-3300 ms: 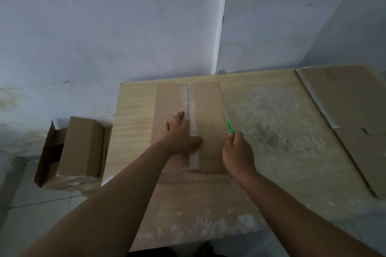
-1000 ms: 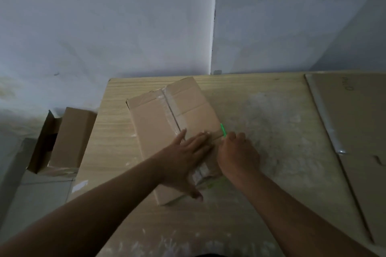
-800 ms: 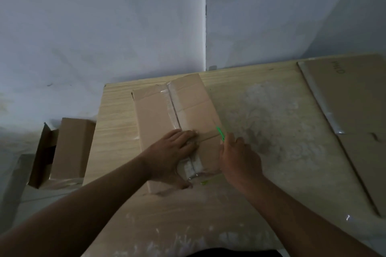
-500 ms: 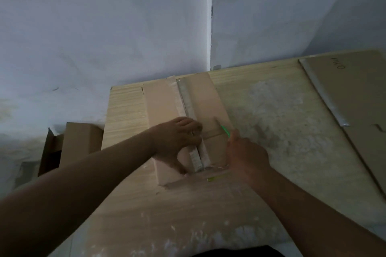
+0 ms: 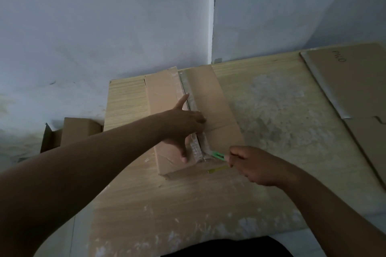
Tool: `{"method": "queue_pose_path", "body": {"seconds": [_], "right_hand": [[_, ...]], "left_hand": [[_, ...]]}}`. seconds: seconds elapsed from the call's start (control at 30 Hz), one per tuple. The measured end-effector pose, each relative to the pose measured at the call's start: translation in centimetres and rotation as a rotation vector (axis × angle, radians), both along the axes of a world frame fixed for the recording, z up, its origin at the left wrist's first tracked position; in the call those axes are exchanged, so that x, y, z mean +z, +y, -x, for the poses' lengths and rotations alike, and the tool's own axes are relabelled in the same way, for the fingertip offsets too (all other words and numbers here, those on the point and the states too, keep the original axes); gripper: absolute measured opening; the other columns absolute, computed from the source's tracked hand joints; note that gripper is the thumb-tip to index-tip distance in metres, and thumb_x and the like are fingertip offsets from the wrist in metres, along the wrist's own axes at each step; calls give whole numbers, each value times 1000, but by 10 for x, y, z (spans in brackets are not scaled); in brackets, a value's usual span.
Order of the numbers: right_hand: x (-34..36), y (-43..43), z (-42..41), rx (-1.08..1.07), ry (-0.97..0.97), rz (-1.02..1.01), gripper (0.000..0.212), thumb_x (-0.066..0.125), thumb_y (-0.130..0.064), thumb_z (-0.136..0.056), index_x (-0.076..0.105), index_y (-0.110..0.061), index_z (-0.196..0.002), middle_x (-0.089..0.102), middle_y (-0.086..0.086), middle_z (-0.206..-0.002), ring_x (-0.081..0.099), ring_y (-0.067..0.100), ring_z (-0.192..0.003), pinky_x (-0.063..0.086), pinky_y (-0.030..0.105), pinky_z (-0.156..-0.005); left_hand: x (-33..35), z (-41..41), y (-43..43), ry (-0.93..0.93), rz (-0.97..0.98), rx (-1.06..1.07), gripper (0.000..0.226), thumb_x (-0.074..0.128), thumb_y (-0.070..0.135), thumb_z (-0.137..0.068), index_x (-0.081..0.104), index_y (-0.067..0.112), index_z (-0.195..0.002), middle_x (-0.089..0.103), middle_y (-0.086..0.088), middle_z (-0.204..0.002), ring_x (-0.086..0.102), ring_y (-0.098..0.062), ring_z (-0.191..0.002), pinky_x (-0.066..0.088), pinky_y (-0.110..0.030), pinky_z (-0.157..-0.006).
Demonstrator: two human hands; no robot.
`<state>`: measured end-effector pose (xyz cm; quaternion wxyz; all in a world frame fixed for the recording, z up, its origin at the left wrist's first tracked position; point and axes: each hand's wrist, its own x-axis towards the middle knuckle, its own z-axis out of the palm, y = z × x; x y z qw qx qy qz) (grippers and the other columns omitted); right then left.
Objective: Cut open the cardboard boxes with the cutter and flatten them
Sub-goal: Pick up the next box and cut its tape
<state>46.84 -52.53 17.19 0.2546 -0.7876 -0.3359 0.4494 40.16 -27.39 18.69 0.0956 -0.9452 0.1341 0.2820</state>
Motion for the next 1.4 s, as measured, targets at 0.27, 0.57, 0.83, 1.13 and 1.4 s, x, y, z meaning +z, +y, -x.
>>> {"method": "queue_pose_path", "body": {"seconds": [0.27, 0.57, 0.83, 1.13, 1.4], "right_hand": [[-7, 15, -8, 122, -21, 56, 29, 52, -31, -102, 62, -22, -76, 46, -12, -43, 36, 2, -39, 31, 24, -47], [-8, 19, -1, 204, -257, 6, 29, 50, -35, -103, 58, -19, -79, 57, -1, -69, 51, 16, -63, 38, 34, -60], [-36, -18, 33, 126, -45, 60, 28, 52, -33, -101, 60, -20, -78, 50, -6, -62, 41, 4, -51, 32, 22, -51], [-34, 12, 8, -493, -105, -175, 31, 43, -36, -105, 52, -23, -78, 50, 0, -63, 46, 16, -54, 33, 34, -55], [-29, 35, 13, -361, -529, 1, 25, 43, -36, -104, 46, -18, -87, 57, 7, -79, 58, 33, -80, 41, 38, -62]], "left_hand": [[3, -8, -1, 9, -35, 17, 99, 72, 82, -66, 51, 29, -146, 29, 2, -165, 27, -13, -154, -19, -75, -112], [9, -10, -7, 57, 8, 126, 84, 80, 69, -69, 58, 26, -137, 27, 3, -166, 26, -16, -154, -15, -76, -113], [33, -23, 9, -35, 79, 186, 77, 80, 70, -69, 61, 26, -129, 41, 6, -159, 32, -18, -151, -8, -75, -116], [11, 18, 7, -479, 540, 445, 59, 41, 82, -87, 57, 26, -82, 55, -12, -145, 42, -21, -145, 36, -55, -114], [33, 106, 29, -588, 607, 760, 19, 64, 57, -91, 55, 43, -102, 43, 7, -158, 5, -4, -156, 7, -53, -128]]}}
